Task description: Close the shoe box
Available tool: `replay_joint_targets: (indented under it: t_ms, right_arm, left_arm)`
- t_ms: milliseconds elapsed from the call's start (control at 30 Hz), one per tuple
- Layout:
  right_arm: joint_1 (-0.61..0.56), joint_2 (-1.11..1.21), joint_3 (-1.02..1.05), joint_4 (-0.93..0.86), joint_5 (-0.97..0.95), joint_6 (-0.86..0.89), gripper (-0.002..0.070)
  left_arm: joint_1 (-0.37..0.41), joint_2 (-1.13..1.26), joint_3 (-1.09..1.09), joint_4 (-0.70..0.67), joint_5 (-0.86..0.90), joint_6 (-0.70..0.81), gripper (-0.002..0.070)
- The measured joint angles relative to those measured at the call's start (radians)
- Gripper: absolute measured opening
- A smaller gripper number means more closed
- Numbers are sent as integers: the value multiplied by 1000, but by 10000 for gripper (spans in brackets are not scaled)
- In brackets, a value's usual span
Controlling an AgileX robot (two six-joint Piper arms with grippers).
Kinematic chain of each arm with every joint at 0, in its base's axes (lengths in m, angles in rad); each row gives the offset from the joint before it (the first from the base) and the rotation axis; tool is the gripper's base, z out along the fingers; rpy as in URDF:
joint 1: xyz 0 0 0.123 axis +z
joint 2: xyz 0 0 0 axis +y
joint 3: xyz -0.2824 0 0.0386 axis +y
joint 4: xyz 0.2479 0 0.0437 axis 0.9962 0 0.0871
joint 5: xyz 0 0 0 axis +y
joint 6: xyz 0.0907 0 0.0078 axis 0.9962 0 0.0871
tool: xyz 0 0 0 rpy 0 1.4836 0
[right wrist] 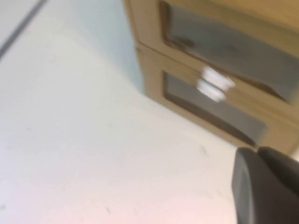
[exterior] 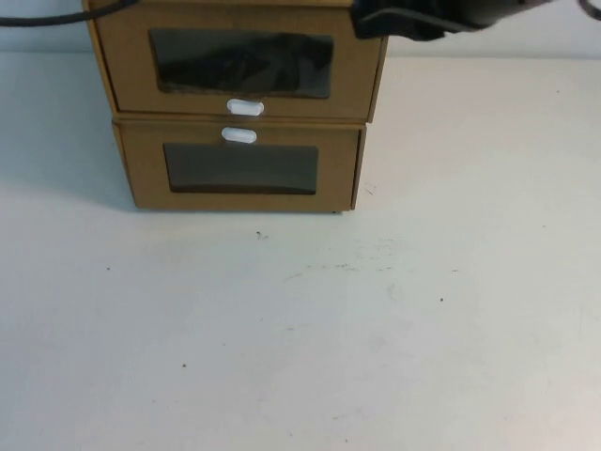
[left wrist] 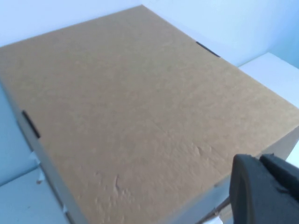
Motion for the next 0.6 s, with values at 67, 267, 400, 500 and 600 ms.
replay_joint_targets:
  t_ms: [67,267,400,500,600]
  right_arm:
    - [0,-79,78,-54,7,41,-11]
    - [0,-415,391,-135,-19,129,-11]
    - [0,-669,636,-164,-64,204,-11]
    - [0,-844,797,-172,-83,249,-11]
    - [0,-999,940,-173,-97,272,-11]
  left_arm:
    - [7,-76,88,8,-35,0,-2]
    - [9,-353,440,9,-182,33,-2]
    - [9,-588,715,7,-289,66,-2]
    - [9,-780,933,5,-386,75,-2]
    - [9,-970,1142,1,-487,100,-2]
